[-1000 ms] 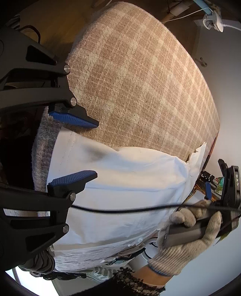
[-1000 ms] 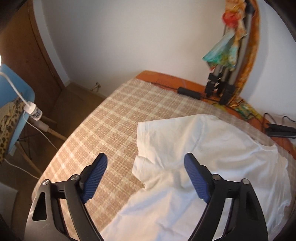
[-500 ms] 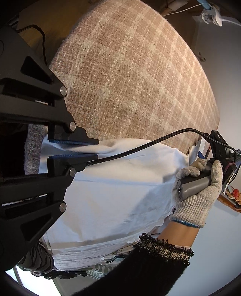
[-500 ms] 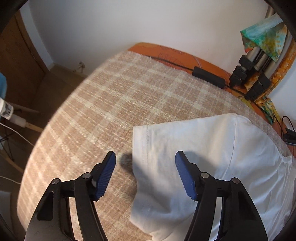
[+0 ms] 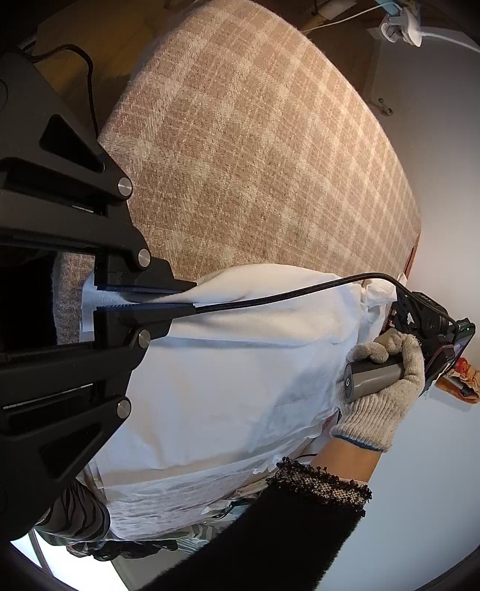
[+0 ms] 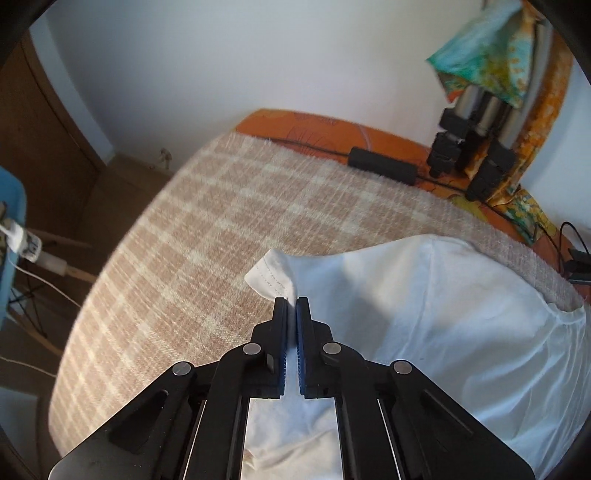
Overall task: Fold small clothes
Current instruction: 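Fold the grasped shirt side lengthwise over the body with both tools, then open, then move both tools across to the unfolded side of the shirt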
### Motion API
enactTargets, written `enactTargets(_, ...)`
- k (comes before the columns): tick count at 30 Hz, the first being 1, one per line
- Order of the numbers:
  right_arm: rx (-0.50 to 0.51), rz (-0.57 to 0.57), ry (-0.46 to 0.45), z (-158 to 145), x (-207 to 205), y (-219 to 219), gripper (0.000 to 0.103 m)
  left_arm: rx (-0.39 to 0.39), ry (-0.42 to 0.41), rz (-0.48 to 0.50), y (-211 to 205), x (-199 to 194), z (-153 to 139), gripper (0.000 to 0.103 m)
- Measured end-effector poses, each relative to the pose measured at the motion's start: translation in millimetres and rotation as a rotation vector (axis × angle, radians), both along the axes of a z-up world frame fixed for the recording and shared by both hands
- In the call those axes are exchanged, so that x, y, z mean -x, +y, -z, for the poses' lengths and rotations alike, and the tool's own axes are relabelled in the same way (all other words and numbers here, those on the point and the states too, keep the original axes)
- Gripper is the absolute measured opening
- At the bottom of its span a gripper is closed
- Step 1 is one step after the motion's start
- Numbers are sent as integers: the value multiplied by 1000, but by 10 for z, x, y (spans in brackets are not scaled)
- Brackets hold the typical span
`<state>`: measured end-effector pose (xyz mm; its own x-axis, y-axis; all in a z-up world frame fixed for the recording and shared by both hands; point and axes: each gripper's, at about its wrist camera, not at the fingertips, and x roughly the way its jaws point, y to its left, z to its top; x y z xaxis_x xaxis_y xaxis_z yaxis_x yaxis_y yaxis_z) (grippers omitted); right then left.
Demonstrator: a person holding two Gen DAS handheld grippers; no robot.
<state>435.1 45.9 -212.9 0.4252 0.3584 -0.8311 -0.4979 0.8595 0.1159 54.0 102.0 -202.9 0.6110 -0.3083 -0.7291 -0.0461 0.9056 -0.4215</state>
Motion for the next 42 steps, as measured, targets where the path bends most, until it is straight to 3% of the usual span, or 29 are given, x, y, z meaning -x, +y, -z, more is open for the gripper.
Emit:
enactTargets(9,-181,69,-30,-382,68,-866,3,-124,-80,81,-406,97,-262,2)
enactTargets(14,-250,133,-40,-392,36,-1420,3,-196,-111,149,-745,171,-354,2)
enactTargets(18,-258,196,-46,-314,20,-1895,3,-225,-87,249,-1059,188,-306,2)
enactTargets(21,-234,226,-12,-171,-39,-2141,4,-202,-85,312,-1195,278,-317,3)
enactTargets(25,-177,266,27,-19,-109,-2332,7,-188,-96,305,-1121,432,-412,29)
enactTargets(28,-137,315,1,-19,-103,-2486,31,-180,-104,251,-946,494,-491,30)
enactTargets(33,-242,321,-16,-225,90,-2833,33,-171,-91,176,-754,382,-503,30)
enactTargets(38,-339,266,-45,-486,548,-3140,33,-132,-70,247,-963,192,-380,30)
enactTargets(40,-357,245,-49,-540,752,-3216,33,-130,-45,261,-1065,102,-275,39)
enactTargets(42,-362,227,-58,-563,971,-3275,33,-142,-22,247,-1125,34,-161,42)
